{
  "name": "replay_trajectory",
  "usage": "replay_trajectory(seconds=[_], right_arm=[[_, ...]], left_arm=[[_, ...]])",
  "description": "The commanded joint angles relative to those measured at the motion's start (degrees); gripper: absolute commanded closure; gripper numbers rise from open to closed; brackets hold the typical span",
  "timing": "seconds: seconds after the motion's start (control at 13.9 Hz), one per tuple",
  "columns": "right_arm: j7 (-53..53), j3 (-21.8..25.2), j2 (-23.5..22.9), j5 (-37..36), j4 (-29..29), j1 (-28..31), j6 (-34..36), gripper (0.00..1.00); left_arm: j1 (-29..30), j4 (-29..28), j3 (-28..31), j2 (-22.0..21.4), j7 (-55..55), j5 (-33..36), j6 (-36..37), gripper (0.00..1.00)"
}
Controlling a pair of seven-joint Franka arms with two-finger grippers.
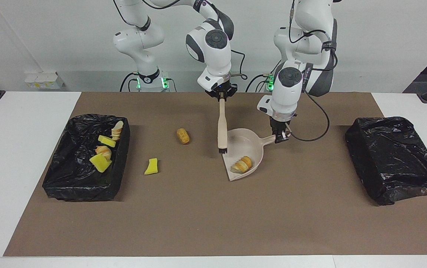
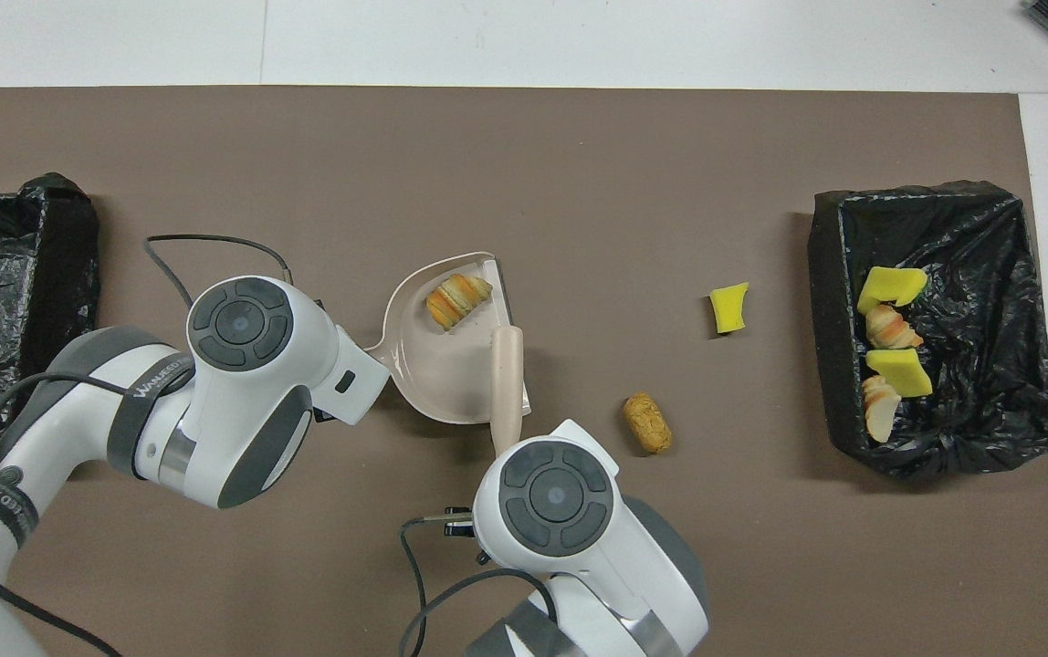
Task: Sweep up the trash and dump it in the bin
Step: 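Sweep the remaining snack into the dustpan with the right gripper's brush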
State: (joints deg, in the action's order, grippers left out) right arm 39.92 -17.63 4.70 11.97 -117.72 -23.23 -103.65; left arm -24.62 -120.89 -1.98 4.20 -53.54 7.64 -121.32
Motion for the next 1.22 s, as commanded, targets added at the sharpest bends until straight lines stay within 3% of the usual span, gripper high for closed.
replay_trajectory(seconds=[0.0, 0.22, 0.43, 0.65, 0.86, 1.15], right_arm=[[-1.7, 0.1, 3.7, -2.4, -5.7, 2.9, -0.1, 1.0], [-3.3, 0.1, 8.6, -4.8, -13.6, 7.0, 0.3, 1.0], [-9.7, 0.1, 10.3, -7.6, -17.3, 11.4, -0.3, 1.0], [-10.7, 0.0, 11.6, -10.8, -19.5, 12.0, -0.8, 1.0], [-14.7, -0.2, 15.9, -10.8, -25.3, 11.9, -3.1, 1.0], [-14.9, -0.5, 11.9, -10.7, -27.0, 10.0, -9.1, 1.0]], left_arm=[[-1.8, -2.2, 0.7, -3.0, -0.2, 1.5, 1.4, 1.0], [-2.8, -3.3, 0.5, -3.7, 2.9, 1.5, 1.1, 1.0], [-4.3, -5.0, 0.5, -4.6, 3.9, 1.5, 0.9, 1.0], [-5.3, -8.2, 0.5, -6.7, 4.7, 1.5, -0.1, 1.0], [-6.3, -10.1, 0.4, -7.7, 5.7, 1.5, -0.2, 1.0], [-6.4, -11.2, 0.2, -8.5, 6.4, 1.5, -0.8, 1.0]])
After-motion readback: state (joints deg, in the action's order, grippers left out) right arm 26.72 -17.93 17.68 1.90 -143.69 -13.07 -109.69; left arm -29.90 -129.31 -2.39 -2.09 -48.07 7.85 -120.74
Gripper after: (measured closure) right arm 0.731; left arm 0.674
